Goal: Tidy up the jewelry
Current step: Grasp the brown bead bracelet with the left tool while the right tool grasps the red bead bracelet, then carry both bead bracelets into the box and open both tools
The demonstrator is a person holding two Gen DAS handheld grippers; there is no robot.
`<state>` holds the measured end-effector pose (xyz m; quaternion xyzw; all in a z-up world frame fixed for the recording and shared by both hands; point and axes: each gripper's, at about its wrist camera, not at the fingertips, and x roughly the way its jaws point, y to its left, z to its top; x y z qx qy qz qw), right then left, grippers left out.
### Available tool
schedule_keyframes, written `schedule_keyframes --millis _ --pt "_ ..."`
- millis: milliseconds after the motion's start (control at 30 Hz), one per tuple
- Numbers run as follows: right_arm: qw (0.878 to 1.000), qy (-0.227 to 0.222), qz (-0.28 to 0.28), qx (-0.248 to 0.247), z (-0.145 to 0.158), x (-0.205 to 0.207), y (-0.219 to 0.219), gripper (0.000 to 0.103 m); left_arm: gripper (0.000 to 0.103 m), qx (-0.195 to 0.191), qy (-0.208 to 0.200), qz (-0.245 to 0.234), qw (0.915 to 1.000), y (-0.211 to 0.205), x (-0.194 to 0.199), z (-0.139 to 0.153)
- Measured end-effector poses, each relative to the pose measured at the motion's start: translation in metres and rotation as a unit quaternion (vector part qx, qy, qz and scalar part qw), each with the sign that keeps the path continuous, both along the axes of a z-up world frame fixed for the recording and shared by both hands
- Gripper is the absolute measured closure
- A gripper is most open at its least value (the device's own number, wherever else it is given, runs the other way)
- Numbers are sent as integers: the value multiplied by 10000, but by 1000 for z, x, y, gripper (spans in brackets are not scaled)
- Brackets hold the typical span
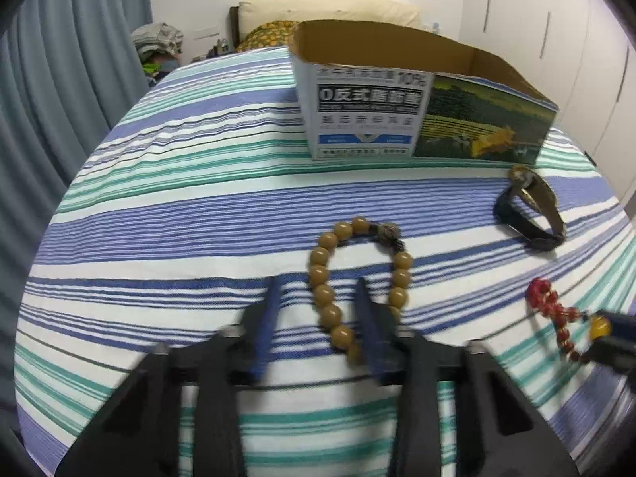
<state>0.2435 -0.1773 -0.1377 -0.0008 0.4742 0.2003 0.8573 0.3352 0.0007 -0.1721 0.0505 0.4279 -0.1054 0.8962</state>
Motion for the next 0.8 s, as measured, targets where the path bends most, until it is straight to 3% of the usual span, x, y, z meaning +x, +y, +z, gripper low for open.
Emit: schedule_keyframes --millis 33,100,333,533,667,800 --pt "9999 -25 -84 68 5 -5 -9 85 93 14 -11 -36 10000 -3 -3 0" --pt "9995 -56 -235 179 12 -11 -24 85 93 23 -8 -56 10000 -5 -7 2" --pt "9975 -173 -529 440 39 -20 -70 85 93 -1076 146 -107 9940 16 -29 32" --pt "9942 -101 -634 861 63 -20 -95 85 93 -1702 58 -238 9851 25 -45 75" --pt "9914 -76 -725 1087 76 -13 -107 85 93 -1784 -93 -374 9832 24 -50 102" --pt "9920 -189 -729 1014 91 -4 -108 85 93 -1741 -273 -499 9831 22 -46 123"
